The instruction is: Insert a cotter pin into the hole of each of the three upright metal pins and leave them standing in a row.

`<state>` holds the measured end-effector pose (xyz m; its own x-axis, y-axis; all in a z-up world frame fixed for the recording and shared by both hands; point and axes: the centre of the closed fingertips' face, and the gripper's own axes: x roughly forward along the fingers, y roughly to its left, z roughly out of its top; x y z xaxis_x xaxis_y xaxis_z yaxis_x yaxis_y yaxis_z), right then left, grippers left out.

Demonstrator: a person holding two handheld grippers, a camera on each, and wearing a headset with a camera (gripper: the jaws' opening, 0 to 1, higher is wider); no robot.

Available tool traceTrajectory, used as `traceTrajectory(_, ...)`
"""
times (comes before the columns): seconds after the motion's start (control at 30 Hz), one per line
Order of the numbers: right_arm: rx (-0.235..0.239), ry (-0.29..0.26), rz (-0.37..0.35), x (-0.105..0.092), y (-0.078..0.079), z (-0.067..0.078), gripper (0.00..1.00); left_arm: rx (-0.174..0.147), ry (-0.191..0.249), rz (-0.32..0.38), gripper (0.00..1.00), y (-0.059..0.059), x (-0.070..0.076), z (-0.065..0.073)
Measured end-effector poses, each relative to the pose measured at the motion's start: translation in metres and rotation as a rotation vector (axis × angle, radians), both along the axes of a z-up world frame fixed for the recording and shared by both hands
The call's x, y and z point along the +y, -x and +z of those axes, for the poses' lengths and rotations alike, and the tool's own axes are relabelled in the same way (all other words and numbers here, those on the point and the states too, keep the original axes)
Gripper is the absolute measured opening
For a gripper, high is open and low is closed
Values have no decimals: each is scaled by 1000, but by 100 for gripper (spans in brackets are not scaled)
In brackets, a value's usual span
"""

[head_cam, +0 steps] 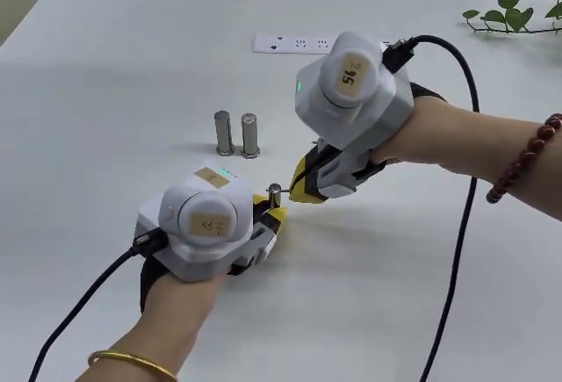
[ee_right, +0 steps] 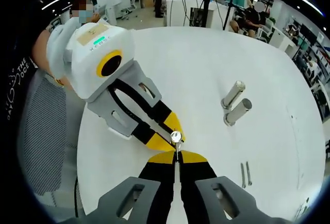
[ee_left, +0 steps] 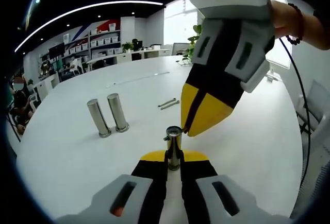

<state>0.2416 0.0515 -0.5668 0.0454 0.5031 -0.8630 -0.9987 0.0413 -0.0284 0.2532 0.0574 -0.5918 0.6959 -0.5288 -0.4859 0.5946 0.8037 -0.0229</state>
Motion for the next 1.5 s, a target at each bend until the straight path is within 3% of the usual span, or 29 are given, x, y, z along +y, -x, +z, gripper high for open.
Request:
traceTrajectory(0.23,18,-35,-37,5,0,2,0,-1,1,5,6,0,0,0)
traceTrajectory(0.4,61,-74,-82,6,2,4,3,-2,-1,1,6,0,0,0)
traceTrajectory(0.5,45,-83,-87,4,-1,8,8,-3,-2,1,6,0,0,0)
traceTrajectory(0.77,30,-51,-68,-7,2,7,4,-2,-1,3,6,-1,0,0)
traceTrajectory(0.87,30,-56,-62,-6,2,8,0,-3,-2,3,6,-1,0,0)
traceTrajectory(1.5,33,-77,-75,2,2,7,0,-2,0,4,6,-1,0,0)
